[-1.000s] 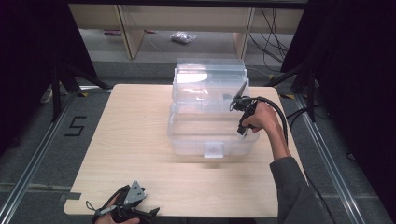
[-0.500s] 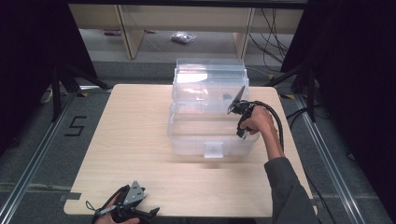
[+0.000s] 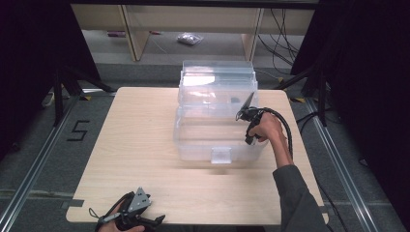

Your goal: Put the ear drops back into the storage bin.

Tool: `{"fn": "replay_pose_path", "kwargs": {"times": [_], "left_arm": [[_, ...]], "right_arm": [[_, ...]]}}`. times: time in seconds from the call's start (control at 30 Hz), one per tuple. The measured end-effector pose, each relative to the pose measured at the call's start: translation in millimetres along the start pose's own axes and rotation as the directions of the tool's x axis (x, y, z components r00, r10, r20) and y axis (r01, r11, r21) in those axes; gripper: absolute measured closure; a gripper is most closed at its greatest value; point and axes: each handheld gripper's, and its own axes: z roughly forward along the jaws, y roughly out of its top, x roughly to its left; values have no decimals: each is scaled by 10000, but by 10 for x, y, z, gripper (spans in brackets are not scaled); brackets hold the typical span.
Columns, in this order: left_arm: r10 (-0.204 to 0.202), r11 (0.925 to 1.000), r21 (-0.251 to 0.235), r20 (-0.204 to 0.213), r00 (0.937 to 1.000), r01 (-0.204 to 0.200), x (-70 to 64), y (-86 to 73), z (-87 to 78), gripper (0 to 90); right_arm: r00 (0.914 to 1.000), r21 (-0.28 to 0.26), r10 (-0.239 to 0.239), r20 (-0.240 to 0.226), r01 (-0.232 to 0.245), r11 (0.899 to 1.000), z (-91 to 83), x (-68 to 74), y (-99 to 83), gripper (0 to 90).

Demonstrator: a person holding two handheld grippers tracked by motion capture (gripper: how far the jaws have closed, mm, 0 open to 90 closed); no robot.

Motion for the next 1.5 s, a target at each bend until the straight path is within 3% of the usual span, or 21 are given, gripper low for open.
{"fn": "replay_pose_path", "kwargs": {"times": [0.03,0.1,0.23,0.27,0.33,0.37,0.57,0.6,0.63,0.67,0.7,0.77,0.9,1.0,1.03,1.1,1.23,1.27,1.3,1.37,1.5], "left_arm": [[0,10000,0,0,10000,0,0,0,0,151],[10,10000,14,0,10000,-10,4,-1,1,150],[22,10000,4,-1,10000,-22,-3,-3,3,150],[21,10000,16,-4,10000,-21,-1,-2,2,150],[10,10000,3,-12,10000,-10,3,0,0,151],[16,10000,11,-4,10000,-16,2,-1,-1,151],[15,10000,8,-8,10000,-15,-3,-3,3,151],[26,10000,17,-7,10000,-26,-1,-3,3,150],[11,10000,17,-14,10000,-11,2,-1,4,150],[-13,10000,9,-17,10000,13,1,-1,6,151],[-64,10000,-18,-12,10000,64,-6,-2,10,151],[-33,10000,-5,-4,10000,33,-13,-5,8,151],[-18,10000,10,-31,10000,19,-8,-2,4,151],[-65,10000,-22,-35,10000,65,-9,-2,8,151],[-74,10000,-24,-37,10000,74,-10,-1,9,150],[-23,10000,-1,-46,10000,23,-10,-4,8,151],[-60,10000,-11,-49,10000,60,-2,-2,9,151],[-39,10000,7,-46,10000,39,-3,-4,8,151],[-33,10000,8,-50,10000,33,-1,-4,8,151],[-109,9999,-8,-44,9999,109,-3,-3,8,150],[-31,10000,-11,-60,10000,31,0,-3,3,150]], "right_arm": [[9999,-17,119,81,-119,9999,9,8,-2,601],[10000,18,-97,23,97,10000,23,-13,-2,601],[9995,179,319,-61,-318,9993,61,16,-11,601],[10000,156,36,63,-37,9999,74,-4,-20,601],[9993,306,373,-5,-373,9988,78,15,-15,601],[10000,207,-14,-45,15,9998,92,-18,-24,601],[9983,408,555,-187,-547,9977,107,17,-21,575],[9992,240,373,-129,-370,9990,102,13,-27,522],[9984,241,565,-103,-562,9981,73,34,-17,459],[9987,-59,492,-98,-493,9988,33,29,-24,445],[9973,-171,678,-279,-683,9975,-6,43,-23,429],[9954,-382,932,-204,-939,9949,-91,65,-33,386],[9937,-974,1107,-168,-1118,9889,-288,101,-74,356],[9969,-1476,756,-202,-777,9860,-341,108,-104,335],[9982,-1542,583,-99,-591,9863,-352,102,-109,332],[9950,-1484,983,-186,-1000,9839,-363,137,-117,314],[9975,-1732,710,-64,-710,9823,-395,138,-137,293],[9965,-1753,825,-126,-834,9810,-403,156,-141,290],[9984,-1763,570,-47,-569,9827,-410,148,-146,289],[9967,-1905,809,-105,-814,9783,-436,183,-150,289],[9982,-2173,598,-21,-589,9743,-463,219,-172,283]]}}
